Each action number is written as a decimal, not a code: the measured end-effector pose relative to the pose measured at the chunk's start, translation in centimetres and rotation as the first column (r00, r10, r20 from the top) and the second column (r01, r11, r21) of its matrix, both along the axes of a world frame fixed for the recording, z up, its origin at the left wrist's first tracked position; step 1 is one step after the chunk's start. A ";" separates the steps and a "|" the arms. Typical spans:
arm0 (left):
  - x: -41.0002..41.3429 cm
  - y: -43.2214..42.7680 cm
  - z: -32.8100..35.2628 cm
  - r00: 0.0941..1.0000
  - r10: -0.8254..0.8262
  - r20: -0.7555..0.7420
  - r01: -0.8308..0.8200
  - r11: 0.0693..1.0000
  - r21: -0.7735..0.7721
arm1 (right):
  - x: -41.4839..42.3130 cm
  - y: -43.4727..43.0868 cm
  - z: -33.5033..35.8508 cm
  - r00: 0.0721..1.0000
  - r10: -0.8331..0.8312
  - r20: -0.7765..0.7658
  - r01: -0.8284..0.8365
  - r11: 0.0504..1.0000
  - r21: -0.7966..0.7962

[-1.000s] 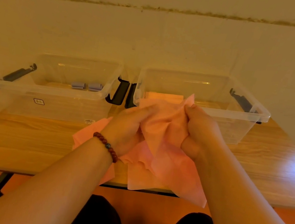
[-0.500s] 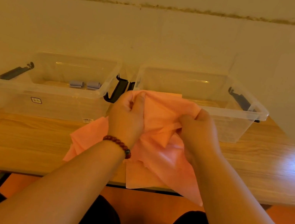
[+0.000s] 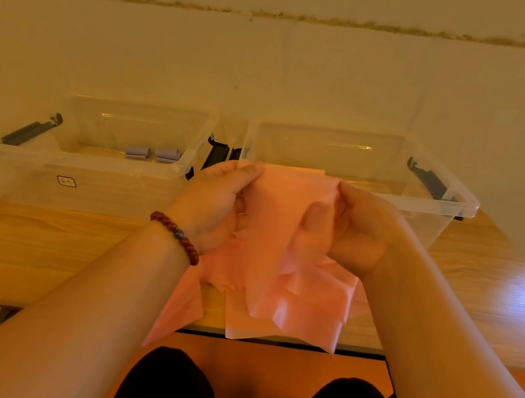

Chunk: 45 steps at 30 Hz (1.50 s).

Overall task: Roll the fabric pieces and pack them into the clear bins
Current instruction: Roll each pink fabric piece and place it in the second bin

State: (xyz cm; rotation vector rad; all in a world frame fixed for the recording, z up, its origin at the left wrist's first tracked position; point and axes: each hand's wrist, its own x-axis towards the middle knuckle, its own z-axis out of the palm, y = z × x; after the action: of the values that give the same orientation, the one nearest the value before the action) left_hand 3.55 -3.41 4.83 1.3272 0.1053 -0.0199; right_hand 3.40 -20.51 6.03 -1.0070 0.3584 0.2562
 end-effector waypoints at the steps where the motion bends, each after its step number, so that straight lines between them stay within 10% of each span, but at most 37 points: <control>1: 0.1 -0.3 -0.3 0.998 0.065 0.022 -0.066 0.997 0.027 | 0.0 0.4 0.1 0.999 -0.032 0.009 0.032 0.999 -0.008; 6: 0.0 -0.8 -1.0 0.903 0.269 0.335 -0.399 0.813 0.424 | -0.5 1.4 -0.2 0.991 0.069 0.115 -0.040 0.972 -0.231; 10: 0.2 0.0 -0.2 0.920 0.301 0.251 -0.360 0.903 0.236 | -0.5 0.3 -0.8 0.974 -0.055 0.220 0.089 0.985 -0.149; 13: -0.1 0.2 0.1 0.989 0.033 0.141 -0.038 0.999 0.027 | -0.1 -0.5 -0.9 0.935 -0.158 0.318 0.244 0.936 -0.253; 19: 0.7 -0.1 -1.1 0.958 0.245 0.150 -0.281 0.908 0.310 | 0.7 -0.4 -0.5 0.941 -0.107 0.321 0.210 0.929 -0.305; 22: 1.5 -0.4 -1.4 0.910 0.324 0.258 -0.413 0.752 0.514 | 1.6 -0.8 -1.7 0.886 0.015 0.464 0.359 0.612 -0.705; 26: 1.5 -1.0 -1.6 0.867 0.404 0.291 -0.498 0.680 0.538 | 1.1 -0.6 -2.8 0.820 -0.040 0.571 0.537 0.401 -0.743; 32: 0.1 -0.7 -3.7 0.948 0.313 0.058 -0.315 0.900 0.301 | -0.6 -0.2 -3.8 0.856 -0.270 0.442 0.508 0.600 -0.618; 37: -2.1 -0.7 -4.7 0.981 -0.033 -0.189 0.056 0.991 0.118 | -2.3 0.6 -4.0 0.990 0.024 0.140 0.042 0.891 -0.452; 45: -3.1 -1.4 -3.0 0.995 -0.090 -0.046 0.084 0.991 -0.104 | -2.0 0.5 -3.1 0.924 0.006 0.383 0.218 0.814 -0.538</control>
State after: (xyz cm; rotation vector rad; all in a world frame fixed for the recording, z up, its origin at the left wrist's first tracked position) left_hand 0.41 -4.78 1.79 1.2288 0.0880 -0.1312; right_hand 1.38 -20.04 2.92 -1.5982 0.1412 -0.1681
